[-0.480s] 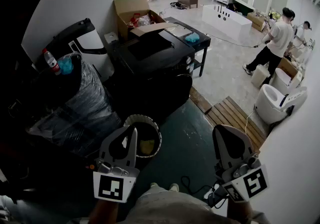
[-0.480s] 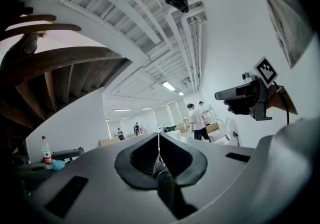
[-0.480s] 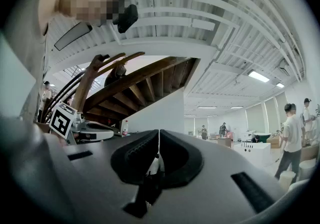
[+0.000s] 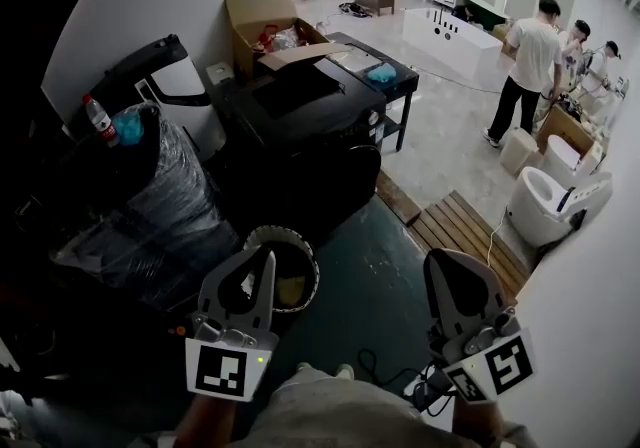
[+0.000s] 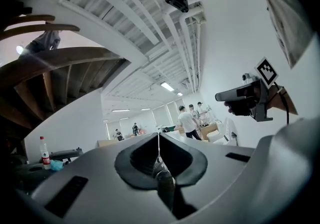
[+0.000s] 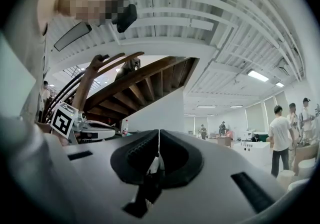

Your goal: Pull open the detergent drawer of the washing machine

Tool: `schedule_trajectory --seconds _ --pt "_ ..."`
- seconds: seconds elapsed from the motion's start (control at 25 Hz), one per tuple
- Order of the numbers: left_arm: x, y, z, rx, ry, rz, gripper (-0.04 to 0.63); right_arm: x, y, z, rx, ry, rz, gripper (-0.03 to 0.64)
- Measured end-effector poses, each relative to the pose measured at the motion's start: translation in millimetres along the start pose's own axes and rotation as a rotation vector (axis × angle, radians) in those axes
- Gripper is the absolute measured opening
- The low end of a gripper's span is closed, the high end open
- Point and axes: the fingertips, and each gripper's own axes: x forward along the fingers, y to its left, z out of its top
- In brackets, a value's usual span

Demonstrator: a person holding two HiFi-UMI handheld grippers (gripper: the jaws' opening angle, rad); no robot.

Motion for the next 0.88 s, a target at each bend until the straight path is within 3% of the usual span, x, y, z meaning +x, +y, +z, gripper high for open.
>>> schedule_trajectory --seconds 0.24,0.32,0.72,0.88 --pt "-3 -3 3 0.005 -0.001 0.011 0.021 -3 4 -1 0.005 0.000 0.023 0.047" --pt "-3 -3 2 0.006 0.004 0.013 0.021 -3 5 1 0.009 -0.011 0.018 0.314" --pt "8 8 -6 0.009 0.020 0.023 0.021 5 -9 -4 0.024 -0.016 -0.029 0.328" --pt "25 19 -15 0.006 0.022 0.027 0.021 24 -18 -18 0.075 0.004 -0.024 0.330"
